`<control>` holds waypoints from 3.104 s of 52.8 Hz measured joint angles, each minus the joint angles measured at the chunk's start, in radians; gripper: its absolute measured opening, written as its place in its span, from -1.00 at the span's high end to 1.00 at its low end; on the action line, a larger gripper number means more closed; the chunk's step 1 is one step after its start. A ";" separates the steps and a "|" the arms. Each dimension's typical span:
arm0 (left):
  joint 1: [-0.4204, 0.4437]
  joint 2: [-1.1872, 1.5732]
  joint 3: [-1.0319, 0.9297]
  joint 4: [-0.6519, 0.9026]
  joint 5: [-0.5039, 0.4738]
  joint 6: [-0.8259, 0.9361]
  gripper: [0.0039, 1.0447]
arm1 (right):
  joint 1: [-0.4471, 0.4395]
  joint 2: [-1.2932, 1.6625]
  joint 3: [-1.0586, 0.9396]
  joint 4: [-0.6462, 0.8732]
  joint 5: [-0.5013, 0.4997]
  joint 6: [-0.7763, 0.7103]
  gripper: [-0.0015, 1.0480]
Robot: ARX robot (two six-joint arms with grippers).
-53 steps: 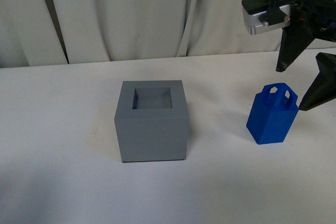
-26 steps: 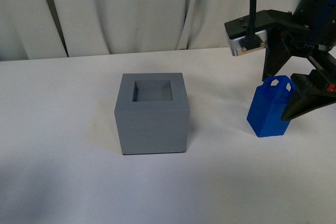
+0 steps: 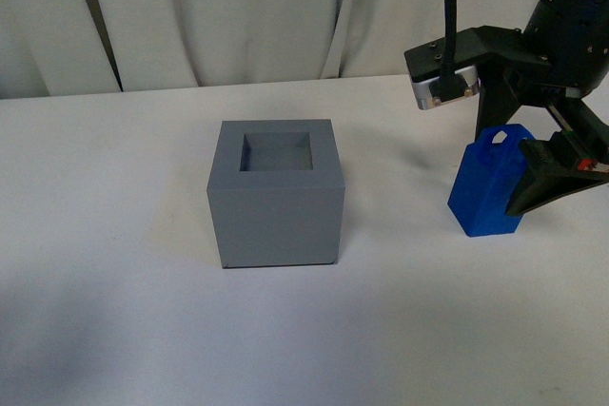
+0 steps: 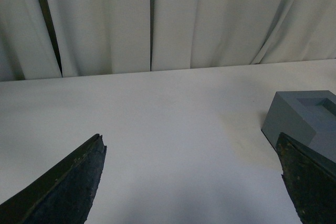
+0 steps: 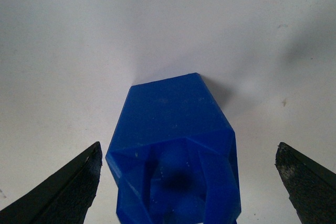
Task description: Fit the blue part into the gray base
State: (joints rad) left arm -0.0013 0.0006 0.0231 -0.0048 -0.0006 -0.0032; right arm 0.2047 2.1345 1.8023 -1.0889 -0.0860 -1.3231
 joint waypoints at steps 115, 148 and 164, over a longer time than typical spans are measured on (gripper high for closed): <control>0.000 0.000 0.000 0.000 0.000 0.000 -0.89 | 0.333 0.058 0.428 -0.220 -0.095 0.209 0.09; 0.000 0.000 0.000 0.000 0.000 0.000 -0.89 | 0.339 0.062 0.367 -0.171 -0.089 0.218 0.09; 0.000 0.000 0.000 0.000 0.000 0.000 -0.89 | 0.340 0.059 0.361 -0.164 -0.102 0.233 0.09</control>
State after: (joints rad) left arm -0.0013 0.0006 0.0231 -0.0048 -0.0002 -0.0032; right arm 0.5442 2.1933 2.1632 -1.2533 -0.1883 -1.0901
